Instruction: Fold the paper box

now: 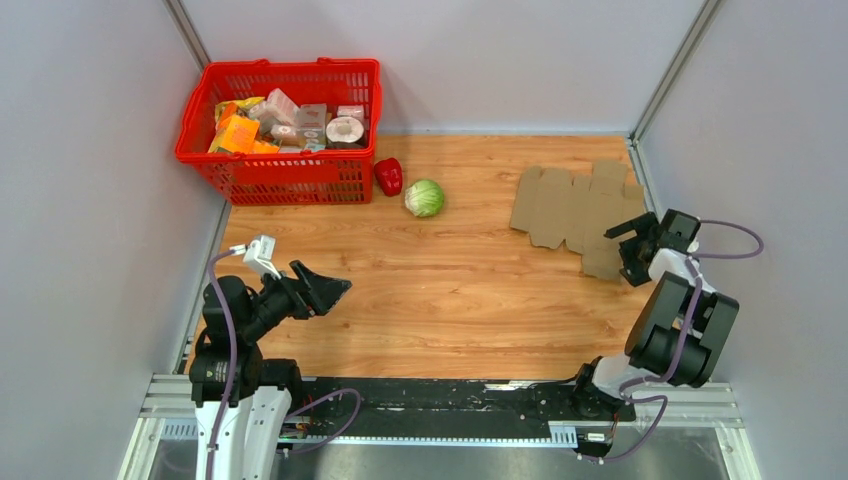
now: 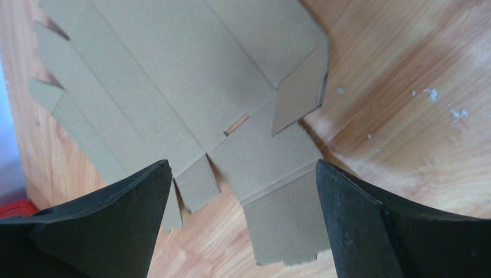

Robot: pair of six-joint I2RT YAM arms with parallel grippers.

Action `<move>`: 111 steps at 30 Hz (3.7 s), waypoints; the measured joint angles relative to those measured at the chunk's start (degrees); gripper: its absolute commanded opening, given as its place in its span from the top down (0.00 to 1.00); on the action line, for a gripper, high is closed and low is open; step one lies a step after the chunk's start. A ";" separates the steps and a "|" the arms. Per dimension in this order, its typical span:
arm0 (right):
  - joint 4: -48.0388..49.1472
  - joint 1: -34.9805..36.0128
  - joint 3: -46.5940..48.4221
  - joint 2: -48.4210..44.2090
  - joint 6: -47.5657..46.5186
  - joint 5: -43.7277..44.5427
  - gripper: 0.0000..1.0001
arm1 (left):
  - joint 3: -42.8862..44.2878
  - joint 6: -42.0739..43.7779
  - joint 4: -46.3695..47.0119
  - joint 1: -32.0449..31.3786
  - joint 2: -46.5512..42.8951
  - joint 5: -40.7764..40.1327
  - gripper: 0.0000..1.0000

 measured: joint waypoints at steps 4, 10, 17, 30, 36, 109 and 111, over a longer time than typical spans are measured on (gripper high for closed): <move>-0.90 -0.22 2.34 4.50 -0.07 1.79 0.05 | 0.07 0.87 -1.31 -0.04 0.00 -0.04 0.08; -2.91 -0.63 2.95 6.16 1.20 5.97 0.07 | 0.11 1.90 -3.04 -0.04 0.00 -0.22 0.09; -0.87 -1.40 5.07 8.90 3.54 9.33 0.24 | 0.11 2.45 -3.08 -0.04 0.02 -0.26 0.09; 0.96 -1.20 5.62 10.71 6.47 12.02 0.90 | 0.09 3.21 -3.78 -0.09 0.17 -0.92 0.10; -2.12 1.20 8.76 6.47 4.31 15.23 1.00 | -0.31 3.19 -3.82 -0.09 0.17 -1.81 0.11; -13.35 52.87 19.32 9.66 -33.42 -31.63 1.00 | 17.68 17.53 3.32 -18.51 55.82 -22.10 0.27; -12.94 52.76 19.32 9.66 -33.42 -32.06 1.00 | 17.73 17.55 3.54 -18.93 56.15 -22.08 0.27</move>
